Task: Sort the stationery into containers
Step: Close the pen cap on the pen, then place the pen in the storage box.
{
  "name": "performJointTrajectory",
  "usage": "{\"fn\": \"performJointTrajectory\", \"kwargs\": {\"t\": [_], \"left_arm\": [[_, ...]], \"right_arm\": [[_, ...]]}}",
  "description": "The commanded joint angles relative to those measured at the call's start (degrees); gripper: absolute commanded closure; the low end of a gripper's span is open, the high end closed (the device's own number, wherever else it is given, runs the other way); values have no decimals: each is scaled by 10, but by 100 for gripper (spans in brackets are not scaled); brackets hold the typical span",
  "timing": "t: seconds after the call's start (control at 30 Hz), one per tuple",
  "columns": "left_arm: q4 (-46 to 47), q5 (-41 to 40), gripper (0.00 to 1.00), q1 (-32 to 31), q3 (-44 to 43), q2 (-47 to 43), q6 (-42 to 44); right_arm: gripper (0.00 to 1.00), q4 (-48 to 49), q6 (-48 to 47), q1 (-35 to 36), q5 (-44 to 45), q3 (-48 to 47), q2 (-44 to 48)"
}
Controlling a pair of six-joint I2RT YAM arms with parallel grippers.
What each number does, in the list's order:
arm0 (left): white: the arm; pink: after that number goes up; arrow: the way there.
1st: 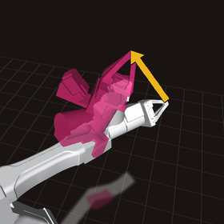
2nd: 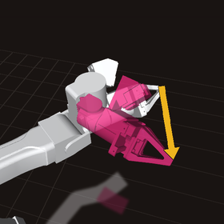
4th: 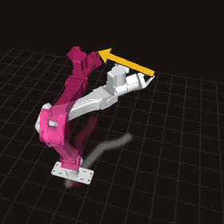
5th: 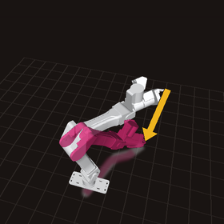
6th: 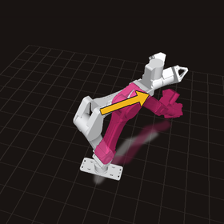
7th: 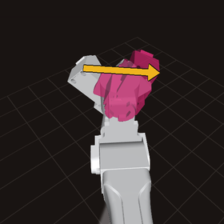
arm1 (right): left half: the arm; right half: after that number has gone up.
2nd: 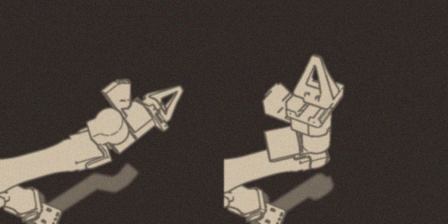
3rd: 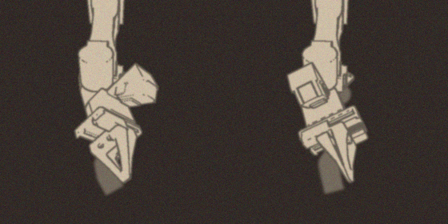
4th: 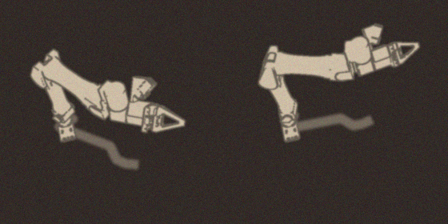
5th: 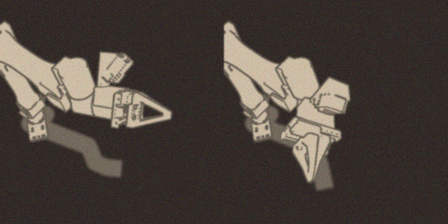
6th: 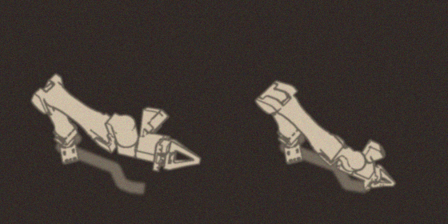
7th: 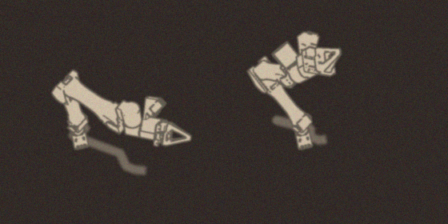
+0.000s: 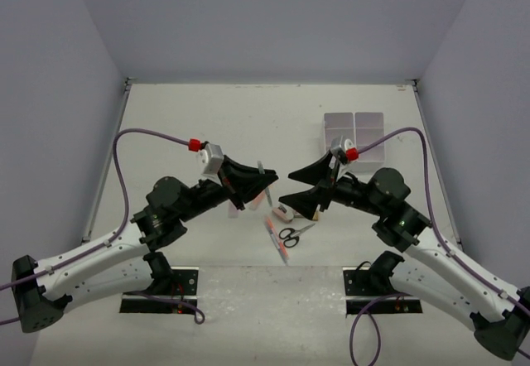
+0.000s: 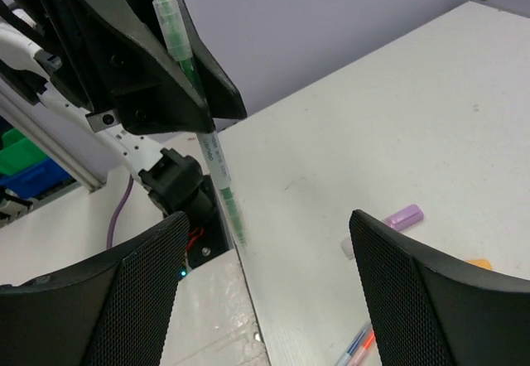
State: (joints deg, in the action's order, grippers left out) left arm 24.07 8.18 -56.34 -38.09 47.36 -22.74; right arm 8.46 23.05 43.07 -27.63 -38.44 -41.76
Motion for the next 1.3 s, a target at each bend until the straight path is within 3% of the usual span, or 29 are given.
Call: {"fn": "performJointTrajectory", "kwargs": {"t": [0.0, 0.23, 0.53, 0.83, 1.27], "left_arm": [[29, 86, 100, -2, 2, 37, 66], [86, 144, 100, -2, 41, 52, 83], [67, 146, 100, -2, 34, 65, 91], [53, 141, 100, -2, 17, 83, 90], [45, 120, 100, -2, -1, 83, 74]], "right_arm": [[22, -28, 3, 0, 57, -45, 40], [34, -50, 14, 0, 64, -99, 35], [45, -63, 29, 0, 29, -125, -3], [44, -36, 39, 14, -22, -120, -42], [61, -48, 16, 42, 13, -102, -70]]}}
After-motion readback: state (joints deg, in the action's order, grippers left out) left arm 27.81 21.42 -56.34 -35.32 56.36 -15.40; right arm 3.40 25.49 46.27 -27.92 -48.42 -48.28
